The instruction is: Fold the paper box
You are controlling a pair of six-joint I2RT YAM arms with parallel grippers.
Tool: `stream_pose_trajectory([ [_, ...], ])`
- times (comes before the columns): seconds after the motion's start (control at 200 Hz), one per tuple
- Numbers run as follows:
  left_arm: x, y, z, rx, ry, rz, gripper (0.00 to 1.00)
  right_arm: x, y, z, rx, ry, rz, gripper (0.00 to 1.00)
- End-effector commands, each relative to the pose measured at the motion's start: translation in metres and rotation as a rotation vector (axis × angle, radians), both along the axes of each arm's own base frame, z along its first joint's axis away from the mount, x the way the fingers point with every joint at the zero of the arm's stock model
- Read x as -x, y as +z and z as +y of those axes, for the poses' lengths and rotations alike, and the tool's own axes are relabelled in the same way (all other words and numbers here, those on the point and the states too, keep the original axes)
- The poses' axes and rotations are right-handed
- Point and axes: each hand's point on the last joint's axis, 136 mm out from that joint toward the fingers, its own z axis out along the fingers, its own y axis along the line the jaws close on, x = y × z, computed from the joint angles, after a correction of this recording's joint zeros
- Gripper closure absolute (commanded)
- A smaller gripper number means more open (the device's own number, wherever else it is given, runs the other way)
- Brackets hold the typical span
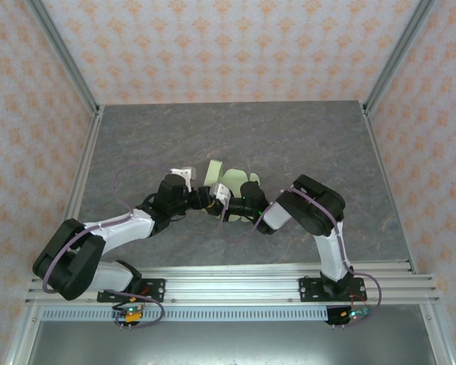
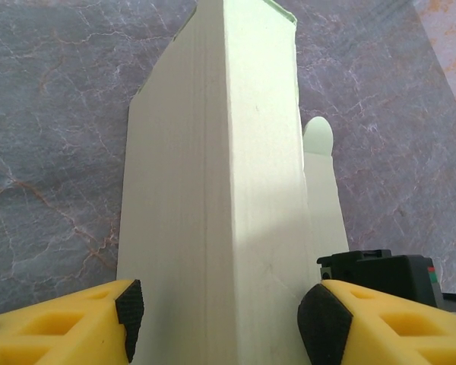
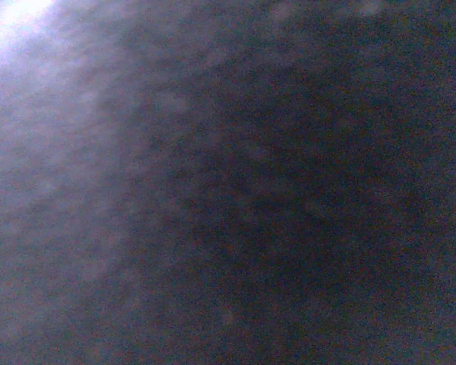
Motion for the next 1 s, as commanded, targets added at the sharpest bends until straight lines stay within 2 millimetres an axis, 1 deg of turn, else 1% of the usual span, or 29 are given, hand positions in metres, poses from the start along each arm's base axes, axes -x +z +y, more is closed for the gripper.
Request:
stream_pose_trajectory([
  [0.0,0.026,-0.047,0.011,-0.089,-0.019,0.17,0.37,0.027,-0.013,0.006,0.052,0.099,-0.001,0.78],
  [0.115,0.023,-0.037,0.011,-0.079,-0.014,0.143,0.37,0.019,-0.009,0.001,0.021,0.025,0.0,0.7],
  [0.2,0.022,-0.031,0.011,-0.081,-0.02,0.139,0.36,0.018,-0.008,-0.004,0.0,-0.006,0.012,0.68],
  [0.29,0.021,-0.026,0.01,-0.095,-0.048,0.125,0.37,0.017,-0.012,-0.005,-0.014,-0.023,0.036,0.64],
  [0.405,0.021,-0.022,0.009,-0.091,-0.059,0.13,0.37,0.015,-0.014,-0.005,-0.022,-0.043,0.057,0.63],
  [0.536,0.021,-0.022,0.011,-0.072,-0.037,0.128,0.36,0.012,-0.023,-0.003,0.023,-0.05,0.054,0.63],
  [0.571,0.022,-0.023,0.012,-0.065,-0.031,0.124,0.36,0.012,-0.028,-0.002,0.053,-0.051,0.049,0.63],
  [0.601,0.022,-0.025,0.012,-0.064,-0.031,0.123,0.36,0.013,-0.033,-0.002,0.082,-0.048,0.036,0.63],
  [0.691,0.023,-0.029,0.012,-0.066,-0.034,0.133,0.36,0.019,-0.057,0.0,0.211,-0.027,-0.001,0.65],
  [0.741,0.024,-0.031,0.012,-0.069,-0.034,0.14,0.36,0.019,-0.066,0.002,0.255,-0.026,-0.014,0.67],
  [0.796,0.024,-0.032,0.012,-0.07,-0.034,0.14,0.36,0.019,-0.066,0.004,0.268,-0.022,-0.016,0.71],
  [0.851,0.025,-0.034,0.012,-0.069,-0.038,0.147,0.36,0.023,-0.066,0.005,0.273,0.002,-0.015,0.76],
  [0.996,0.025,-0.035,0.011,-0.055,-0.025,0.155,0.36,0.035,-0.072,0.01,0.315,0.099,-0.002,0.84],
])
